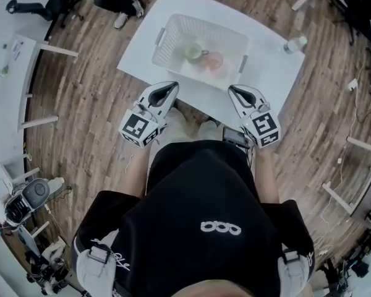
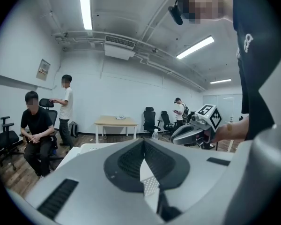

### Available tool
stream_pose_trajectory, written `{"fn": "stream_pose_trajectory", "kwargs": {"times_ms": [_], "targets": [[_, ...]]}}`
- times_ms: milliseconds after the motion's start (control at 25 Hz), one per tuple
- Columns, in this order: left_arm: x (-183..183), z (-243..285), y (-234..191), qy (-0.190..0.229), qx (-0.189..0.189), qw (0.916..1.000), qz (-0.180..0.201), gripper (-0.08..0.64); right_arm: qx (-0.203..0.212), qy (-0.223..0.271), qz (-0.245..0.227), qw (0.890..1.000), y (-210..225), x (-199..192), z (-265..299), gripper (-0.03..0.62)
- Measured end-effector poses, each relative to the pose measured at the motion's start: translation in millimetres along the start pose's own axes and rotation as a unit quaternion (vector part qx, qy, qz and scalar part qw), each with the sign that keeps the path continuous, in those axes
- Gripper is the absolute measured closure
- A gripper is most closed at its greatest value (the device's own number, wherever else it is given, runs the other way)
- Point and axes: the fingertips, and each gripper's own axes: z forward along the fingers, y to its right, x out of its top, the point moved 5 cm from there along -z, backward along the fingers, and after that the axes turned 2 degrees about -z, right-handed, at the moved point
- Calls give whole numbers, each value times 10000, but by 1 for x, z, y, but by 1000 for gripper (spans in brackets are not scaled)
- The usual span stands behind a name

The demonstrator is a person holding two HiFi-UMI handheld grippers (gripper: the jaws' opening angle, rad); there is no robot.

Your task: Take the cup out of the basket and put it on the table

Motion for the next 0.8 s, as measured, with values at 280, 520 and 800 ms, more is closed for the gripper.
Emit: {"fn": "stream_pose_trajectory", "kwargs": {"times_ms": [280, 520, 800], "targets": [[4, 8, -36, 131, -380, 9992, 0, 552, -384, -195, 150, 9990, 6, 6, 20, 566], [11, 4, -82, 236, -565, 9981, -122, 552, -603, -259, 144, 9977, 5, 29, 53, 566], [10, 4, -112, 272, -731, 9965, -302, 552, -651, -408, 179, 9969, 6, 39, 85, 566]]}}
